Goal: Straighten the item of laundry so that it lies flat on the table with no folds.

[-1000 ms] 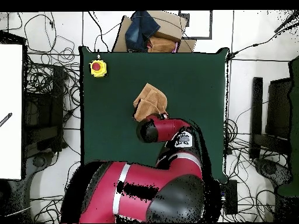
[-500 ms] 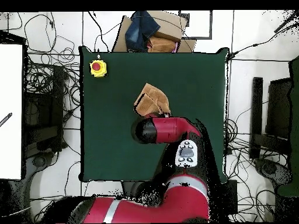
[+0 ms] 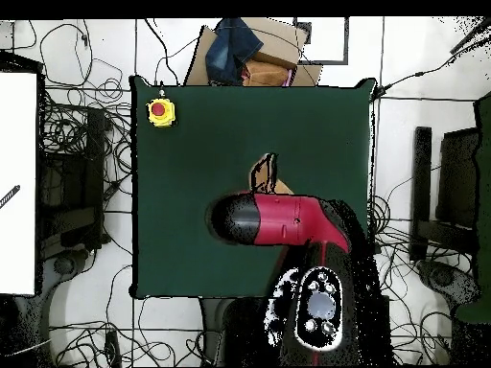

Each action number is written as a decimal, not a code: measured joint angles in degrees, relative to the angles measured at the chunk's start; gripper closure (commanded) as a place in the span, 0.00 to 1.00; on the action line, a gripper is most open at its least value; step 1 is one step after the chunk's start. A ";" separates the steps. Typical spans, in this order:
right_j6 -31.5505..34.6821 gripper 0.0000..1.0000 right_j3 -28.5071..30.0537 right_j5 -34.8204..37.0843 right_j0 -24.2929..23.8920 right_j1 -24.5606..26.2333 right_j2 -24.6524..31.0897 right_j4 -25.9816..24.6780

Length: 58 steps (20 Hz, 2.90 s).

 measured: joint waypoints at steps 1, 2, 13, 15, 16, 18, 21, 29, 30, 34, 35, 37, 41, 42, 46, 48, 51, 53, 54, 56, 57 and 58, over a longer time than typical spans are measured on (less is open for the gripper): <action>0.00 1.00 0.34 0.76 0.01 -1.14 0.02 0.04; 0.00 1.00 1.31 2.42 -0.01 -3.97 0.09 0.22; 0.00 1.00 2.67 9.94 -0.25 -15.23 0.23 0.53; 0.00 1.00 2.73 9.98 -0.32 -16.17 0.24 0.54; 0.00 1.00 2.78 9.98 -0.32 -16.51 0.25 0.54; 0.00 1.00 2.96 10.00 -0.32 -17.26 0.24 0.53; 0.00 1.00 3.09 10.00 -0.31 -17.67 0.26 0.53; 0.00 1.00 3.16 10.00 -0.04 -18.10 0.26 0.41; 0.00 1.00 3.17 10.00 -0.06 -18.09 0.31 0.41; 0.00 1.00 3.50 9.73 -0.20 -18.05 0.66 0.74; 0.00 1.00 3.49 9.72 -0.02 -18.01 0.65 0.74; 0.00 1.00 3.49 9.71 0.36 -17.92 0.64 0.73; 0.17 1.00 2.89 9.71 4.96 -16.43 -0.24 0.20; 0.26 1.00 2.76 9.70 5.75 -16.13 -0.28 0.14; 1.20 1.00 2.21 9.69 10.12 -14.42 -0.30 0.20; 2.13 1.00 2.17 9.52 12.88 -13.29 -0.28 0.53; 4.55 1.00 2.11 8.99 16.47 -11.53 -0.28 1.28; 5.91 1.00 2.09 8.80 17.83 -10.72 -0.26 1.65; 6.39 1.00 2.10 8.76 18.17 -10.46 -0.26 1.79; 7.95 1.00 2.10 8.52 18.73 -9.43 -0.25 2.69; 8.31 1.00 2.09 8.40 18.51 -9.16 -0.26 3.02; 8.67 1.00 2.08 8.28 18.29 -8.89 -0.26 3.35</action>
